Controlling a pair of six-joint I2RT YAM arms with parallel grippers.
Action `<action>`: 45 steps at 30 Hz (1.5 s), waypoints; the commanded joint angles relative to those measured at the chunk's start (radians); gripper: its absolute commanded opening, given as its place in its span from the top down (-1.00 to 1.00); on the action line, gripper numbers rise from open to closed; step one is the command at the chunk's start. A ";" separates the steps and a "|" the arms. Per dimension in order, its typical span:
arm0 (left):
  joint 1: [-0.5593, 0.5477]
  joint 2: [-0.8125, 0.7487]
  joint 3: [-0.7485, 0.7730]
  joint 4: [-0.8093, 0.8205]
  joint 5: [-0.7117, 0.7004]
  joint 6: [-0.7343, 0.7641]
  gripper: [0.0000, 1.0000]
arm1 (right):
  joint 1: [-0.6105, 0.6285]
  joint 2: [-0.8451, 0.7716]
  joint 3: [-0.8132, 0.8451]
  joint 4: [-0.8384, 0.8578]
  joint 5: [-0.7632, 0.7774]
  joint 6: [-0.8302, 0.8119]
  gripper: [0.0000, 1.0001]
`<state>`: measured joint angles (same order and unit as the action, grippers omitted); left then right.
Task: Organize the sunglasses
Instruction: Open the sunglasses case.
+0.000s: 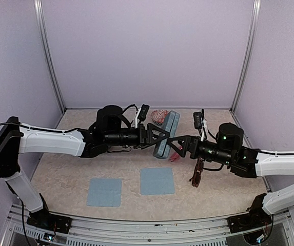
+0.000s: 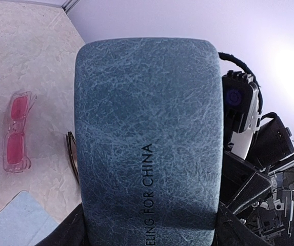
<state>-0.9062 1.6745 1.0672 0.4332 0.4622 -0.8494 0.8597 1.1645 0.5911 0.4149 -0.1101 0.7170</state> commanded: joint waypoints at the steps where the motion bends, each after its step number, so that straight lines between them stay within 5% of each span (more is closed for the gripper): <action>1: -0.036 -0.051 0.033 0.174 0.117 -0.019 1.00 | -0.008 0.011 -0.058 -0.161 0.162 0.007 -0.79; 30: -0.037 0.027 0.075 0.429 0.320 -0.188 1.00 | -0.010 -0.058 -0.142 -0.238 0.346 -0.030 -0.77; 45: -0.020 0.023 0.067 0.313 0.252 -0.115 1.00 | -0.010 -0.227 -0.154 -0.172 0.237 -0.110 -0.81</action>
<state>-0.9077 1.7351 1.0843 0.6491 0.6331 -0.9817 0.8600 0.9977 0.4644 0.2699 0.1352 0.6643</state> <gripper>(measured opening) 0.694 0.899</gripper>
